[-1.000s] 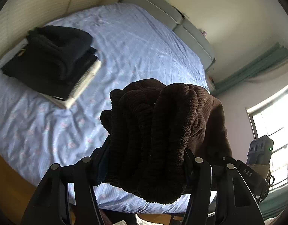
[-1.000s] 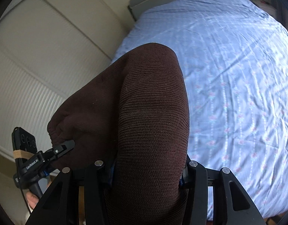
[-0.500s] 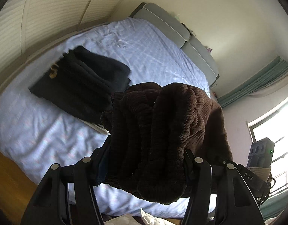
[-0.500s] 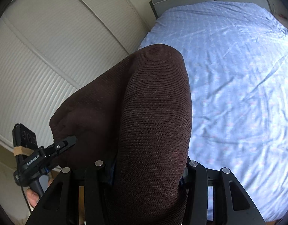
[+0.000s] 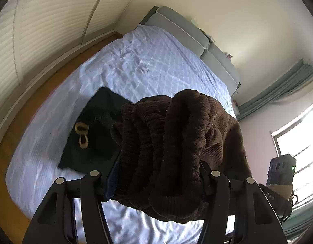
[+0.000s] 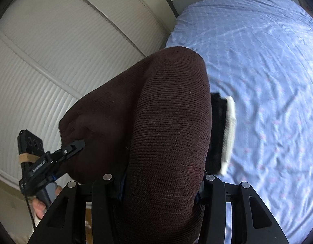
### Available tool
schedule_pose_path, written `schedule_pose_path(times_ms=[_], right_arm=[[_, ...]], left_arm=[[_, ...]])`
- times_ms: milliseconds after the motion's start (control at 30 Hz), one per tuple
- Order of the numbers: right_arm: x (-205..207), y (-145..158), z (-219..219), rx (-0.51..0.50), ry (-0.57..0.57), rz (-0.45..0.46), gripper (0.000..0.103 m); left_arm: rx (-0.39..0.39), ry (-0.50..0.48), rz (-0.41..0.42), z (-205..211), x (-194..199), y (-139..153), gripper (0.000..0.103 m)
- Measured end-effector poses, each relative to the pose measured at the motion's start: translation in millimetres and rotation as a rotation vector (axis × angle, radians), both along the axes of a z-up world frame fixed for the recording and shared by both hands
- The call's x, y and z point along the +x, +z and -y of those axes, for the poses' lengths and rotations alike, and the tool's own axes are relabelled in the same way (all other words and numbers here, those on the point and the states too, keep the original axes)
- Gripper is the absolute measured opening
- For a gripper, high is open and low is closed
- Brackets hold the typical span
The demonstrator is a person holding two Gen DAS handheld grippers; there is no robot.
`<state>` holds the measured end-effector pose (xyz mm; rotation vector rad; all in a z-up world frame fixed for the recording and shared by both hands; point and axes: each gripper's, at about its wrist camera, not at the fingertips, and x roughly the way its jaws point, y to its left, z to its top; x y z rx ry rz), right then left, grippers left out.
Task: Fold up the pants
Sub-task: 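Carry the brown bundle with both tools onto the dark clothes stack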
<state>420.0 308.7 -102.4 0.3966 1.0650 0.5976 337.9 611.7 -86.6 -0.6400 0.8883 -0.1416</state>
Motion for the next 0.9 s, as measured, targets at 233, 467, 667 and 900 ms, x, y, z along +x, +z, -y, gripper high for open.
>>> schedule_pose_path(times_ms=[233, 467, 667, 900], right_arm=[[53, -15, -35, -0.038, -0.004, -0.003, 0.048], [86, -56, -51, -0.051, -0.02, -0.065, 0.048], [81, -74, -54, -0.101, -0.008, -0.091, 0.051], [71, -94, -42, -0.096, -0.06, -0.188, 0.052]], left_arm=[[-0.044, -0.037, -0.052, -36, 83, -26, 0.059], [-0.028, -0.082, -0.109, -52, 139, -70, 0.059], [-0.056, -0.119, -0.179, -59, 145, -107, 0.062], [-0.015, -0.151, -0.243, -53, 141, -124, 0.071]])
